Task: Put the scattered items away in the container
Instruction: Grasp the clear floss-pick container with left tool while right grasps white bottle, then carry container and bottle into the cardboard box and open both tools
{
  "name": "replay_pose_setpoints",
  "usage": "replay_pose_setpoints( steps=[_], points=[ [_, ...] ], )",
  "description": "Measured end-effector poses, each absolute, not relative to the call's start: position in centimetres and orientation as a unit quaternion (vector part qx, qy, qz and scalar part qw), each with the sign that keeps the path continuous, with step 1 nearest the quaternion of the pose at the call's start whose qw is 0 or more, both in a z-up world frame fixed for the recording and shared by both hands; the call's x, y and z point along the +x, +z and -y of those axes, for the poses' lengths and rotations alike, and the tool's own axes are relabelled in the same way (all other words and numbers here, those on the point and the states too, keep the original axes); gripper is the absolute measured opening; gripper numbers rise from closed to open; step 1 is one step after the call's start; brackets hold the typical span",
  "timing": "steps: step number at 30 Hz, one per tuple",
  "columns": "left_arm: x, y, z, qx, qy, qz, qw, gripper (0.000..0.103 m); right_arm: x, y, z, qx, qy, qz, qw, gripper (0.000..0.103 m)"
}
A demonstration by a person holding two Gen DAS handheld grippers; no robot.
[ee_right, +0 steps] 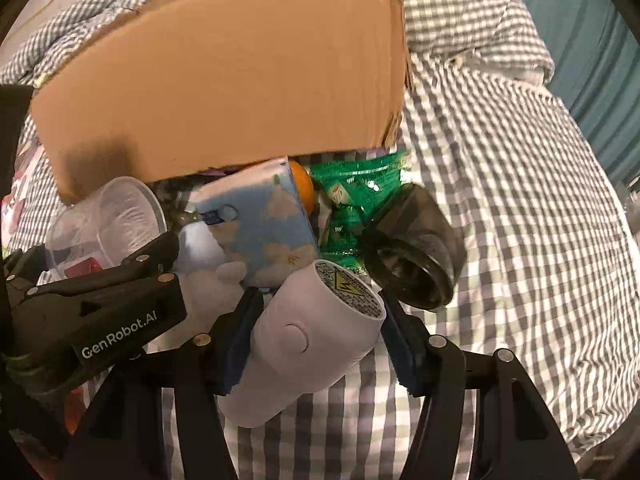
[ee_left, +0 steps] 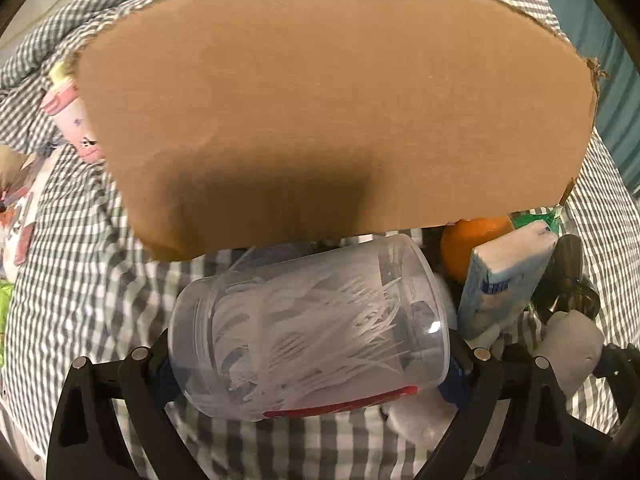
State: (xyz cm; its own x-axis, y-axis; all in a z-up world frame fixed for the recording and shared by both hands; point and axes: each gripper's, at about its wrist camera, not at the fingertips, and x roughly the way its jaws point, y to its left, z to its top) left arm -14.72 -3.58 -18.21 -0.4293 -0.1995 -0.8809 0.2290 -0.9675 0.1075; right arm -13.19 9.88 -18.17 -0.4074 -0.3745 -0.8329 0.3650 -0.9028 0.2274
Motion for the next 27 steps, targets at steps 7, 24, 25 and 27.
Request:
replay_pose_setpoints(
  steps=[7,24,25,27],
  points=[
    [-12.4,-15.8,5.0,0.503,-0.854,-0.014,0.135,0.098,-13.1,-15.5,-9.3,0.474,-0.855,0.004,0.211,0.058],
    [-11.0,-7.4,4.5,0.436,-0.887,0.006,0.15,0.098,-13.8,-7.0,-11.8,0.405,-0.887,0.027,0.221,0.058],
    [-11.4,-6.5,4.4,0.428,-0.891,0.009,0.149,0.098,-14.4,-6.3,-11.8,0.399,-0.889,0.029,0.222,0.058],
    [-12.0,-5.4,4.4,0.418,-0.897,0.01,0.146,0.098,-15.3,-4.8,-11.6,0.387,-0.894,0.026,0.224,0.058]
  ],
)
